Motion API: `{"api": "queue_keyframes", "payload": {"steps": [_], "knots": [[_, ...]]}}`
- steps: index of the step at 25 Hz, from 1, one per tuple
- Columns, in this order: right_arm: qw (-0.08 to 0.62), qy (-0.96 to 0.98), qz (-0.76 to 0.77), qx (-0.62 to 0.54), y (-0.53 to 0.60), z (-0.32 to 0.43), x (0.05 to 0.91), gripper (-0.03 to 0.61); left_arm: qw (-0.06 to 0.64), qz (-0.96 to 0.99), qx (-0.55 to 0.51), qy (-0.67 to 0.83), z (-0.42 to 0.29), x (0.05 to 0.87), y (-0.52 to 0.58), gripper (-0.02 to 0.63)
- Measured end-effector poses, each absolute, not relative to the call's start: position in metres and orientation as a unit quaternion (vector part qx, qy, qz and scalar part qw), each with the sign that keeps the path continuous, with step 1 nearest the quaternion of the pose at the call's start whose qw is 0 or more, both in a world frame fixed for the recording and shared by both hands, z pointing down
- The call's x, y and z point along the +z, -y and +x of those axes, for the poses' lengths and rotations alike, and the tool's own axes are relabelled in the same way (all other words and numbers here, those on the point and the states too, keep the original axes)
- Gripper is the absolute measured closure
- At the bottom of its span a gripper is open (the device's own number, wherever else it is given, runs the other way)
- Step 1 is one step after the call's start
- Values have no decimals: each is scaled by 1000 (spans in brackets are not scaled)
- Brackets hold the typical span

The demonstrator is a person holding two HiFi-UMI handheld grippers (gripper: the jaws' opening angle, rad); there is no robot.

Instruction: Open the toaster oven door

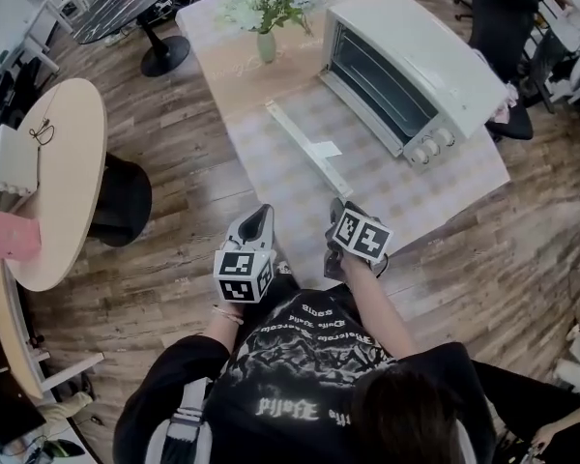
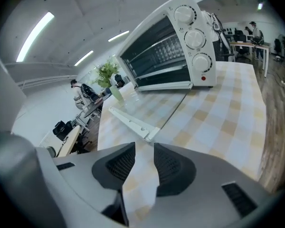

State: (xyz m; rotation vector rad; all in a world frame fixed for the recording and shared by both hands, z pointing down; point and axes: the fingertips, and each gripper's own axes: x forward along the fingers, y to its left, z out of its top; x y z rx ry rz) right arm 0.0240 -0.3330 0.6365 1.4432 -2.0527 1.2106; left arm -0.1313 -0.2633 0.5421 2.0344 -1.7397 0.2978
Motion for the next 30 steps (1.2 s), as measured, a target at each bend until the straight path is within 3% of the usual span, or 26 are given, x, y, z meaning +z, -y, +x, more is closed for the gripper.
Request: {"api": "queue_keyframes", "payload": {"steps": [14, 21, 26, 30], "knots": [[106, 808, 546, 196, 313, 99, 522, 453, 180, 788, 107, 578, -80, 520, 270, 594], [110, 811, 561, 126, 298, 127, 498, 460, 175, 797, 104, 569, -67, 520, 268, 594], [115, 804, 573, 113, 292, 135, 497, 551, 166, 803, 102, 564, -59, 515, 267, 594], [115, 803, 573, 114, 289, 134, 497, 568, 160, 804, 99, 564, -59, 511, 264, 594]]}}
